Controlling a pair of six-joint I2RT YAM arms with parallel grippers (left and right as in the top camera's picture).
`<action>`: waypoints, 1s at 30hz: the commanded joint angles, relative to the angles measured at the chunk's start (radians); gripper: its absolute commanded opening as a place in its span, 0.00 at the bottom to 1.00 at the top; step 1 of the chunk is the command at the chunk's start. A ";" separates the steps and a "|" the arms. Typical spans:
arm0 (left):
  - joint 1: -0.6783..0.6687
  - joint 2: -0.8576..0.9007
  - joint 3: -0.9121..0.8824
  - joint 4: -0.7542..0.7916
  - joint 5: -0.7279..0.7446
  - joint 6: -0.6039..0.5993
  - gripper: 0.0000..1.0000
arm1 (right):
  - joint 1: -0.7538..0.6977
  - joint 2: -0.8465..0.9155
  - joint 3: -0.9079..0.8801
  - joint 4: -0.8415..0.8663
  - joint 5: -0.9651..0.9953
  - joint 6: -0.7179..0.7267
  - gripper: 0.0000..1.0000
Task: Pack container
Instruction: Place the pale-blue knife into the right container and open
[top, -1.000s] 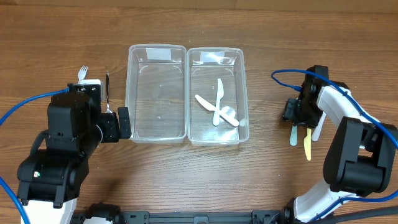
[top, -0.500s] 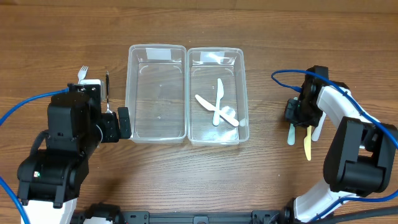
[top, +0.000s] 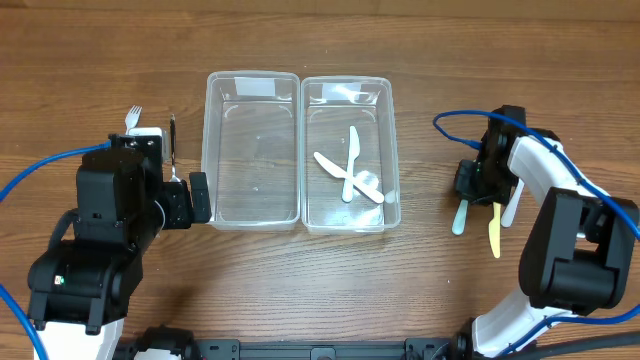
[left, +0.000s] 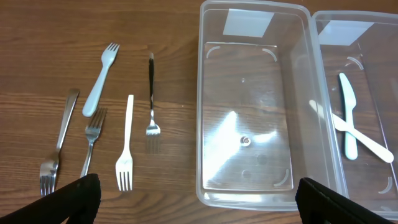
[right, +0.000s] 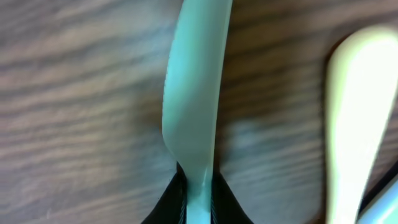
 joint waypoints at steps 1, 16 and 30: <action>0.005 -0.003 0.021 0.005 -0.006 0.013 1.00 | 0.064 -0.032 0.120 -0.051 -0.033 0.003 0.04; 0.005 -0.003 0.021 0.005 -0.005 0.012 1.00 | 0.640 -0.142 0.407 -0.108 0.058 0.102 0.04; 0.005 -0.003 0.021 0.008 -0.006 0.012 1.00 | 0.655 0.075 0.407 -0.087 0.054 0.104 0.47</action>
